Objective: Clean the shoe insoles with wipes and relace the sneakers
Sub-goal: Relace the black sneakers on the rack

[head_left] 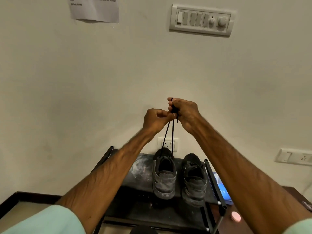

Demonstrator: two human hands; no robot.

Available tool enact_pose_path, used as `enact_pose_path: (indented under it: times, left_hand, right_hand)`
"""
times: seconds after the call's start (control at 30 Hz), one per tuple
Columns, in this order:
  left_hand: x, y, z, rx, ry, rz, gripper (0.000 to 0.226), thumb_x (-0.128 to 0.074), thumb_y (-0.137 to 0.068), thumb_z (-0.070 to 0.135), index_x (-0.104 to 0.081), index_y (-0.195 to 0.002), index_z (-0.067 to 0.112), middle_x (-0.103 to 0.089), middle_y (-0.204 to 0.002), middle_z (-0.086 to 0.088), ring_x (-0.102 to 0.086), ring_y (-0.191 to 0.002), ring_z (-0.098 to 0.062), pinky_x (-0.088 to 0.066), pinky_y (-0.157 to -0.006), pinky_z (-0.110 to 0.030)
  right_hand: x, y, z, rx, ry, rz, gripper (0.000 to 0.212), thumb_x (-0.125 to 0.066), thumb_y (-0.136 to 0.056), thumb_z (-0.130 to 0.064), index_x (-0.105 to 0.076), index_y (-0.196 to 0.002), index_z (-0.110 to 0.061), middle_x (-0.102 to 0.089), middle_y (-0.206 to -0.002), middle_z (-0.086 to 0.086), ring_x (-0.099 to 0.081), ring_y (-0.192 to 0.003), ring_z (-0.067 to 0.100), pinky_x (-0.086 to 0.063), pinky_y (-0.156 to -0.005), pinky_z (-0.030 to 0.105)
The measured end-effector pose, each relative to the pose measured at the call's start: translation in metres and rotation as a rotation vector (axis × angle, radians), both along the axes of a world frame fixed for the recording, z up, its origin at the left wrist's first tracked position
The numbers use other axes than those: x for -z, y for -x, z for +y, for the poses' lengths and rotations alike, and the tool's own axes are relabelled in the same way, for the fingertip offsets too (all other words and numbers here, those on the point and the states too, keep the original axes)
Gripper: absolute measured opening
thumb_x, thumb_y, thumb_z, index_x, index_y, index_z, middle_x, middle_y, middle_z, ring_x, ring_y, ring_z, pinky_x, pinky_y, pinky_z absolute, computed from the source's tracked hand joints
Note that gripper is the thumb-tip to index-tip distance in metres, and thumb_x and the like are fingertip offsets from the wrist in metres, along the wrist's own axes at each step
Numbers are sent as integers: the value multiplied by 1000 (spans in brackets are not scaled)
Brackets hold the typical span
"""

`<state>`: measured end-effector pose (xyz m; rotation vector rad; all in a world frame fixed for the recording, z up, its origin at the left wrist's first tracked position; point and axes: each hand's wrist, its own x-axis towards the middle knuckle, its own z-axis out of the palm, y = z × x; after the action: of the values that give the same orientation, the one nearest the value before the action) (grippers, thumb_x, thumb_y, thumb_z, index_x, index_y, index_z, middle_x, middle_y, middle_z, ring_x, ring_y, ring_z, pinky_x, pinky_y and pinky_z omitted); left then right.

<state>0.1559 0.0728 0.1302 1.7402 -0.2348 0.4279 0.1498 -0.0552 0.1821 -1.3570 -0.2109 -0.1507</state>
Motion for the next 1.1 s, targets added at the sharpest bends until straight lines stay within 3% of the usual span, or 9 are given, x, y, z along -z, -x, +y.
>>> enact_pose_path:
  times: [0.1,0.2,0.33,0.53,0.67,0.8,0.97,1.03,1.1]
  left_hand:
    - [1,1,-7,15,11,12,37,-84,-80,39,-77,-102,11,-78,-91,1,-71,-82,-5,-58,-86,-30]
    - [1,2,-12,29,38,80,55,-84,-78,44,-63,-118,12,-76,-94,0,-72,-92,-11,-53,-82,-24]
    - [1,5,-13,126,-78,89,52,-72,-91,41,-57,-132,12,-76,-81,9,-69,-89,1,-46,-95,-28]
    - [8,3,-11,129,-256,-16,16,-63,-99,33,-75,-95,24,-76,-100,1,-70,-100,-14,-52,-101,-38]
    - [10,3,-6,154,-369,-11,21,-62,-99,35,-77,-102,22,-73,-108,9,-63,-106,-9,-45,-95,-31]
    - [14,0,4,86,-406,-21,17,-69,-94,36,-81,-95,24,-71,-87,18,-62,-84,7,-42,-78,-21]
    - [8,-3,18,37,-407,-9,15,-74,-90,34,-82,-97,24,-76,-94,9,-65,-89,-3,-45,-75,-19]
    - [2,-4,24,75,-394,43,14,-75,-90,33,-82,-97,23,-77,-96,7,-66,-92,-4,-48,-79,-21]
    - [-4,-3,29,79,-375,118,17,-76,-89,31,-82,-100,18,-77,-96,3,-62,-81,-5,-48,-70,-19]
  right_hand:
    - [1,-2,1,33,4,-7,21,-57,-99,-4,-74,-111,0,-70,-88,7,-62,-77,17,-59,-79,33]
    - [5,-3,0,52,1,-6,20,-58,-99,-6,-76,-108,-4,-72,-87,4,-64,-75,15,-58,-75,32]
    - [11,-6,-3,74,70,-50,18,-61,-100,-12,-78,-105,-10,-74,-91,3,-66,-80,16,-61,-80,41]
    - [15,-6,-2,139,91,-138,17,-62,-100,-9,-76,-108,-3,-74,-88,8,-67,-76,16,-62,-83,35]
    - [20,-10,-9,254,160,-206,14,-66,-98,-10,-77,-105,-4,-77,-88,8,-75,-78,18,-63,-84,37]
    - [25,-10,-23,319,157,-241,16,-67,-96,-6,-73,-110,0,-77,-86,12,-77,-77,22,-63,-81,35]
    - [44,-1,-35,360,191,-264,17,-71,-94,-7,-75,-111,-7,-78,-85,7,-77,-78,16,-62,-74,27]
    - [57,2,-40,355,207,-232,12,-74,-92,-8,-77,-103,-8,-78,-85,5,-77,-79,16,-63,-74,31]
    - [73,6,-45,308,165,-160,13,-75,-90,-6,-75,-102,-3,-78,-88,10,-77,-80,21,-64,-74,36]
